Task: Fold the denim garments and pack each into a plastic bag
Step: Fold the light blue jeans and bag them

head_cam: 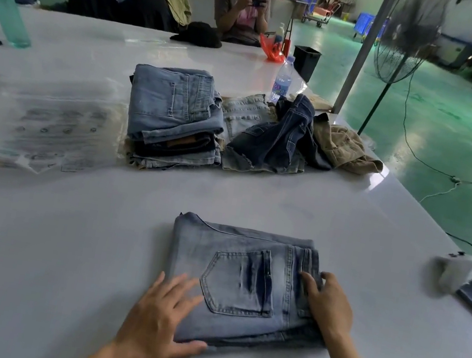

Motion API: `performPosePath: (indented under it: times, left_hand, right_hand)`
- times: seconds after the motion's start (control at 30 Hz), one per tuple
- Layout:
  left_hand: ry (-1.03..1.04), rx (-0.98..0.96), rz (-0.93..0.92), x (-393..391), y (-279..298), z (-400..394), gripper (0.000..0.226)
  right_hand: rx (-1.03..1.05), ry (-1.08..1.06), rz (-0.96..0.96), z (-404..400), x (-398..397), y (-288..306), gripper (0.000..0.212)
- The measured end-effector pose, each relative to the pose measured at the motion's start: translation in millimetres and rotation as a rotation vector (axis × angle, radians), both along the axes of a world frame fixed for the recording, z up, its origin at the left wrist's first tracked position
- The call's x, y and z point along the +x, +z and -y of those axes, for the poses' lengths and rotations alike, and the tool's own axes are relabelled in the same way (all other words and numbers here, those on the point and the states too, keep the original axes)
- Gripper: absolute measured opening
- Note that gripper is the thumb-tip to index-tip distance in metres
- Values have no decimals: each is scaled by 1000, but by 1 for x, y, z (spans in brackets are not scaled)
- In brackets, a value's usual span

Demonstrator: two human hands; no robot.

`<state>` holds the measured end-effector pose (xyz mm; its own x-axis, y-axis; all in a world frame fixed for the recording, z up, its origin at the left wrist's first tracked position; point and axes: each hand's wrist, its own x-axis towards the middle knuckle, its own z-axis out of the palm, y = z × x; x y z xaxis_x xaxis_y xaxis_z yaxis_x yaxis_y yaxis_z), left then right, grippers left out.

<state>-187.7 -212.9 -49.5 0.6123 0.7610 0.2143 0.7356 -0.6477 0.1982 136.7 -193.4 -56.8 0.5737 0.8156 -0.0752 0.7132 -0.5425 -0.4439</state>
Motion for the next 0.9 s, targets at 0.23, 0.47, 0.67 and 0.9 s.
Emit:
performPosePath:
  times: [0.23, 0.47, 0.67, 0.9]
  left_hand:
    - [-36, 83, 213, -28, -14, 18, 48]
    - [-53, -3, 375, -26, -19, 22, 43]
    - [-136, 100, 446, -36, -30, 27, 42]
    - [96, 258, 462, -42, 13, -24, 38]
  right_hand:
    - [5, -74, -30, 5, -11, 1, 47]
    - [9, -98, -41, 7, -16, 4, 46]
    - [21, -98, -36, 11, -14, 5, 48]
    - [25, -94, -25, 11, -16, 3, 47]
